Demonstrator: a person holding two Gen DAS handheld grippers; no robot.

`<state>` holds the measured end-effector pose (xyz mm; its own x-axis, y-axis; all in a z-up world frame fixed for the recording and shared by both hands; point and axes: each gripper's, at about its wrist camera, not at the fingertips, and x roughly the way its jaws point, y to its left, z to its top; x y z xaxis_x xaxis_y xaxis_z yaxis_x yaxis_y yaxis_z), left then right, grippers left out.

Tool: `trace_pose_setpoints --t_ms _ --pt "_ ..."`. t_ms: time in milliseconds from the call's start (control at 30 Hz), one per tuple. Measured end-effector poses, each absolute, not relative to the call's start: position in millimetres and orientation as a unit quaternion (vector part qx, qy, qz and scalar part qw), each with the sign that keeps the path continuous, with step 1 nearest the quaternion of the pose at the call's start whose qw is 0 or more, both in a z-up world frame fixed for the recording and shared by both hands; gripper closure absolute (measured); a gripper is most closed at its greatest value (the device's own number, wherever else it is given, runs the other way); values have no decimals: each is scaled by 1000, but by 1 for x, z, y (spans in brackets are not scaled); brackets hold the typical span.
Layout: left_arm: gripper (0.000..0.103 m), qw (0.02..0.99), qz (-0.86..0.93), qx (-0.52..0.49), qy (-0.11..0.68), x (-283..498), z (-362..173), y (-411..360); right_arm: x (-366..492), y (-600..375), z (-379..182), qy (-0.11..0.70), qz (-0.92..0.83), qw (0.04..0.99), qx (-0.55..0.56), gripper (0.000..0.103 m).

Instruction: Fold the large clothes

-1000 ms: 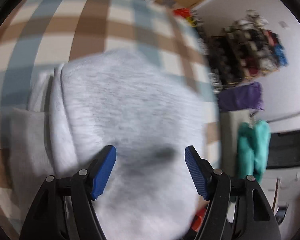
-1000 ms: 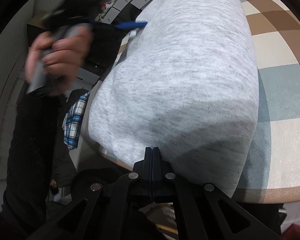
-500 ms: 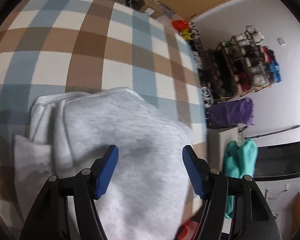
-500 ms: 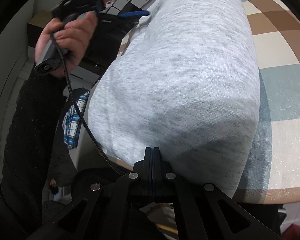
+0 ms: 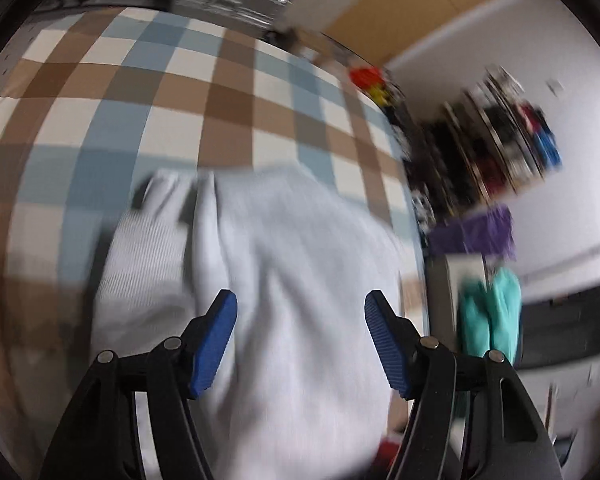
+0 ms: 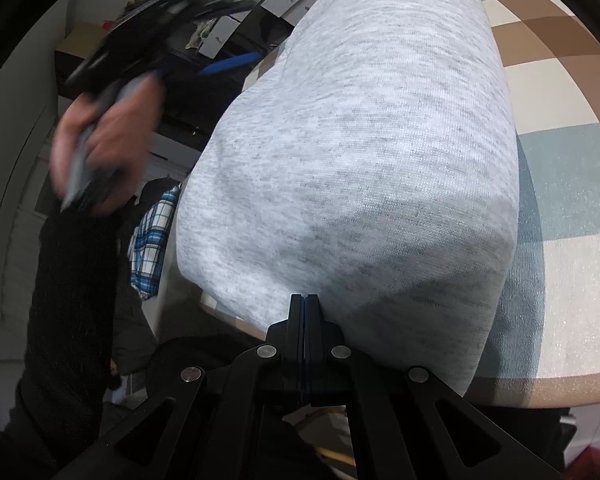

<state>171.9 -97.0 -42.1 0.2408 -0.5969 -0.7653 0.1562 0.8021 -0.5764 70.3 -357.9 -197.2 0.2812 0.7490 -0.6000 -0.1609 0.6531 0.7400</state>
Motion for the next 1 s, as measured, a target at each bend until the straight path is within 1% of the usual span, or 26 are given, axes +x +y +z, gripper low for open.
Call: trace_pose_setpoints --t_ms 100,233,300,367,433,467,500,533,700,767,867,900,933,967,1000 --pt "41 756 -306 -161 555 115 -23 -85 71 -358 -197 517 300 749 287 103" --pt "41 732 -362 -138 561 71 -27 -85 70 -357 -196 516 296 751 287 103" --pt "41 731 -362 -123 565 61 -40 -89 71 -356 -196 516 295 751 287 103" --pt "41 752 -315 -109 568 64 -59 -90 70 -355 -196 516 296 750 289 103" --pt "42 752 -277 -114 587 69 -85 -85 70 -355 -196 516 296 750 289 103" --pt "42 746 -266 -140 594 73 -103 -78 70 -354 -196 517 296 750 287 103" --pt "42 747 -269 -167 585 74 -110 -73 70 -354 -196 517 296 751 285 103" --pt "42 753 -274 -171 574 75 -111 -72 70 -354 -195 516 295 753 283 103" --pt "42 756 -249 -122 593 77 -88 -81 71 -357 -195 516 298 747 294 103" --pt "42 755 -259 -129 589 76 -70 -79 70 -362 -195 511 306 742 309 103" --pt "41 780 -253 -132 558 84 -39 -68 66 -374 -189 484 317 743 336 95" --pt "41 791 -238 -129 549 92 -32 -61 64 -381 -184 465 322 747 349 88" --pt "35 800 -222 -127 542 100 -27 -54 62 -387 -181 451 324 751 358 80" --pt "21 808 -208 -127 537 106 -26 -46 59 -394 -177 430 323 757 370 77" --pt "15 816 -188 -128 531 117 -26 -39 57 -401 -174 414 320 763 379 74"
